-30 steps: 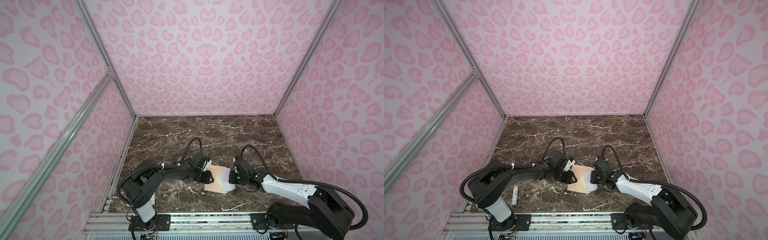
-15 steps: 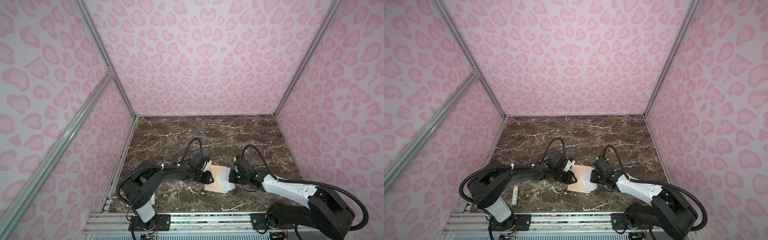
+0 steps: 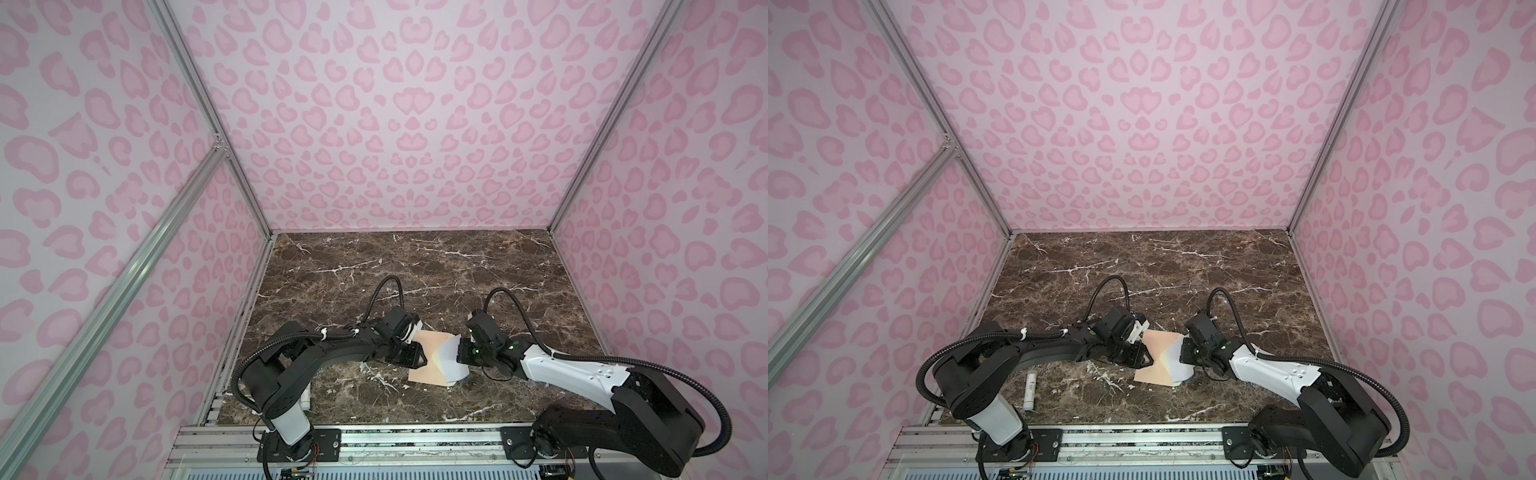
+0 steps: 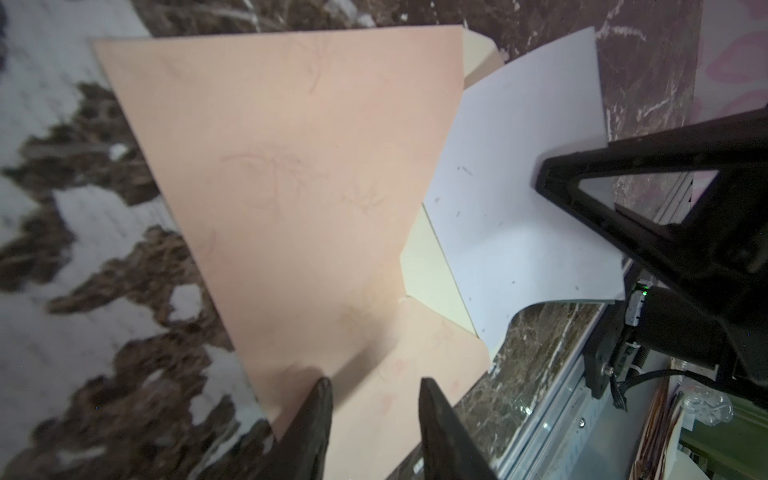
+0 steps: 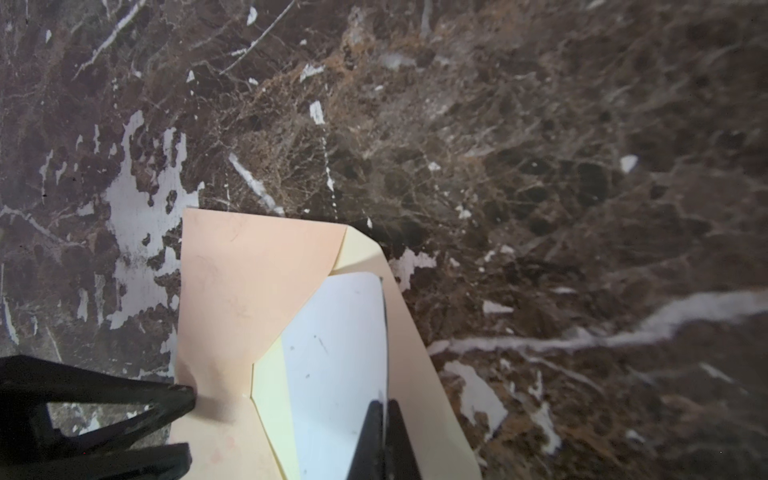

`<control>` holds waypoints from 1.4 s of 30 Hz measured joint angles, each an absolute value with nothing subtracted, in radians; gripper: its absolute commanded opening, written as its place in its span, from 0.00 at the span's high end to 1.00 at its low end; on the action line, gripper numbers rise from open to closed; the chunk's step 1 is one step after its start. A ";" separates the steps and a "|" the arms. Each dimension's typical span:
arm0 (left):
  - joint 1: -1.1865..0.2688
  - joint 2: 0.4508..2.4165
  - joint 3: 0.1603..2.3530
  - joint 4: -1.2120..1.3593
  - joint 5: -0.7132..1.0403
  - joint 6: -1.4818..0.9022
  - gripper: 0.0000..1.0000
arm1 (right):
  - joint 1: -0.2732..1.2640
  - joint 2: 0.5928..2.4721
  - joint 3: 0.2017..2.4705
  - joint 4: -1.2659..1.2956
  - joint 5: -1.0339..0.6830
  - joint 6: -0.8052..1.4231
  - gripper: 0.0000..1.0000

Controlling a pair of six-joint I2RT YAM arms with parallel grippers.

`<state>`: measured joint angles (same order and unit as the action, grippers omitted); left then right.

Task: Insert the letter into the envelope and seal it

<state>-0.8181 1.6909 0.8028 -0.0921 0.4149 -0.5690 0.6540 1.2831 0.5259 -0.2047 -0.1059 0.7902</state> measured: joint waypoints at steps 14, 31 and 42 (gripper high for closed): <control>-0.818 1.697 0.800 -0.091 0.423 -0.569 0.61 | 0.618 1.293 0.521 -0.206 -0.113 0.820 1.00; -0.817 1.698 0.805 -0.091 0.426 -0.569 0.60 | 0.642 1.280 0.532 -0.204 -0.105 0.773 0.75; -0.817 1.699 0.810 -0.098 0.426 -0.569 0.60 | 0.627 1.288 0.547 -0.234 -0.176 0.745 0.61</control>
